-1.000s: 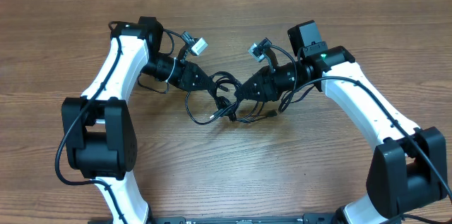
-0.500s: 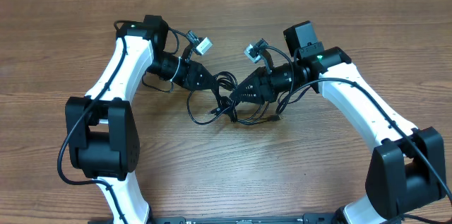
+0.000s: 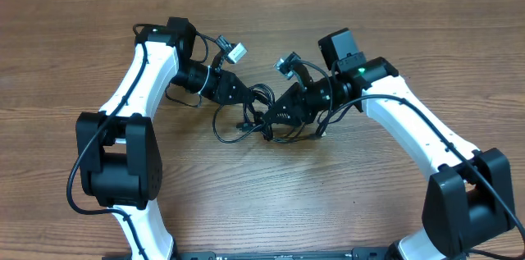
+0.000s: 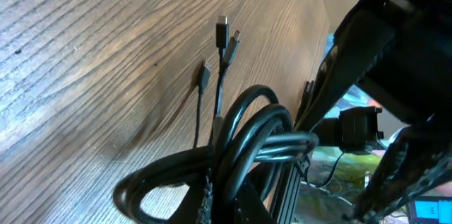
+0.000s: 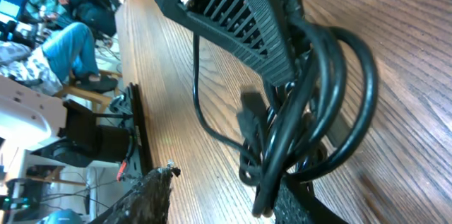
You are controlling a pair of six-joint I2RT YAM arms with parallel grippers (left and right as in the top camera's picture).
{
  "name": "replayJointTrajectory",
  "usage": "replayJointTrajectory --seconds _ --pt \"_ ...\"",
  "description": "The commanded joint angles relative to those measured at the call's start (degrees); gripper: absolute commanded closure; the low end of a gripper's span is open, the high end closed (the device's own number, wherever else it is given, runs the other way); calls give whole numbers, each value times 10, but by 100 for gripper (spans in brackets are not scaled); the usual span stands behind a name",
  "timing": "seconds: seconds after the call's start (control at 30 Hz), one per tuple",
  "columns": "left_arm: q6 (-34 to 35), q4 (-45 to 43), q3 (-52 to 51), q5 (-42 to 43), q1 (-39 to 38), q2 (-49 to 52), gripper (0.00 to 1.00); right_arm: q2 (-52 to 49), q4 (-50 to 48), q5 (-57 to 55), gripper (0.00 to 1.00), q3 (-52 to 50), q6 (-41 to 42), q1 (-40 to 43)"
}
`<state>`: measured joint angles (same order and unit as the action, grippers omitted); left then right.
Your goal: Untangle cables
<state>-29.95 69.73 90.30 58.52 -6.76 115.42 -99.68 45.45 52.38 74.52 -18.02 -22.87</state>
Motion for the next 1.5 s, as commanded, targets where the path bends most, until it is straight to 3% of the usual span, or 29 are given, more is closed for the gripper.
replayJointTrajectory --seconds 0.0,0.27,0.57,0.83,0.87,0.93,1.07,1.23,1.33,1.47 --pt "9 0 0 67 -13 2 96 16 -7 -10 55 1 -3 -13" --pt "9 1 0 80 -20 2 96 16 -30 -14 55 1 -2 -13" --pt "8 0 0 80 -32 2 96 16 -31 -144 55 1 47 -13" --pt "8 -3 0 80 -30 2 96 16 -24 -144 72 -1 47 -13" --pt "8 -4 0 80 -30 2 96 16 -25 -144 77 -3 47 -13" --pt "8 -8 0 80 -29 2 96 16 -23 -145 96 -8 47 -13" --pt "8 -10 0 72 -28 2 96 16 -12 -161 96 -11 47 -13" --pt "15 -7 0 -3 -28 2 96 16 -2 -266 96 -10 125 -13" --pt "60 -8 0 -97 -28 2 96 16 10 -371 96 -9 194 -8" --pt "99 -8 0 -179 -28 2 96 16 19 -425 96 -8 227 0"
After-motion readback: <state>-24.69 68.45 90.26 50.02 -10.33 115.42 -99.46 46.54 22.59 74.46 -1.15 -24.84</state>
